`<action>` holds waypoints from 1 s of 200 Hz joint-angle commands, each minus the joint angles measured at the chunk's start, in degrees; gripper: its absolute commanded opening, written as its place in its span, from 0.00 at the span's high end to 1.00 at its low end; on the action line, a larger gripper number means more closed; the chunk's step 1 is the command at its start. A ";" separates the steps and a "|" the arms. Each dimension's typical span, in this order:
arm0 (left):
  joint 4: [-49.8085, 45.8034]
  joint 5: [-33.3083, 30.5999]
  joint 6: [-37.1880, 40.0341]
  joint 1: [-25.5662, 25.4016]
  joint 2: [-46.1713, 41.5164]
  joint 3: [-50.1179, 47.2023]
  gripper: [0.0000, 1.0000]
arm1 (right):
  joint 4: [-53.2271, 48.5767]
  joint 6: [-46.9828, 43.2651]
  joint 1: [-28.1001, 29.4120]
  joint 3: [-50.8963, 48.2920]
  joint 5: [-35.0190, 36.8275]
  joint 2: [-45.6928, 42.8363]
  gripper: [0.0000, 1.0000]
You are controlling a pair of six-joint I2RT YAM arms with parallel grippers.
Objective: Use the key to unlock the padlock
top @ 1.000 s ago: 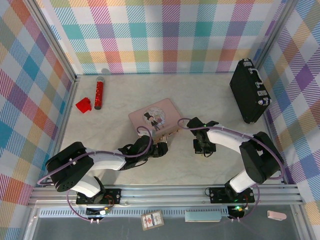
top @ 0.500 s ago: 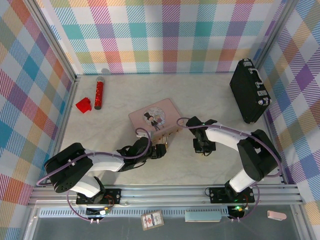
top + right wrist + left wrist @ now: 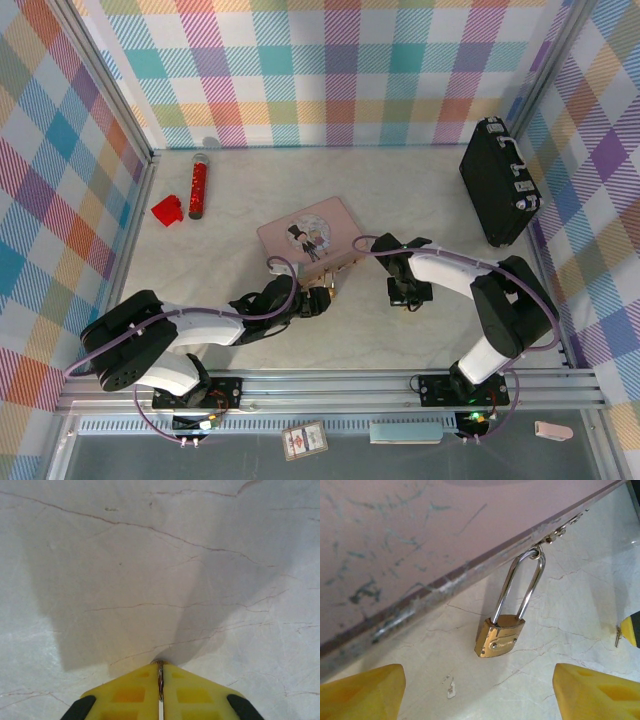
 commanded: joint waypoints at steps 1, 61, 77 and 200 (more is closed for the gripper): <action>-0.72 -1.11 0.32 -0.31 -0.92 -0.15 0.22 | -1.54 0.68 0.37 0.55 0.84 -0.95 0.92; -0.61 -1.41 0.13 -0.32 -3.59 -1.35 0.22 | -0.67 1.25 0.37 -0.69 -0.55 -8.41 1.00; -0.89 -1.62 0.36 -0.31 -5.10 -1.75 0.21 | 1.07 1.86 0.37 -1.69 -3.64 -14.28 1.00; 4.68 4.88 -3.05 -0.31 -17.99 -2.43 0.29 | 25.56 20.55 0.63 -6.10 -27.09 -33.57 1.00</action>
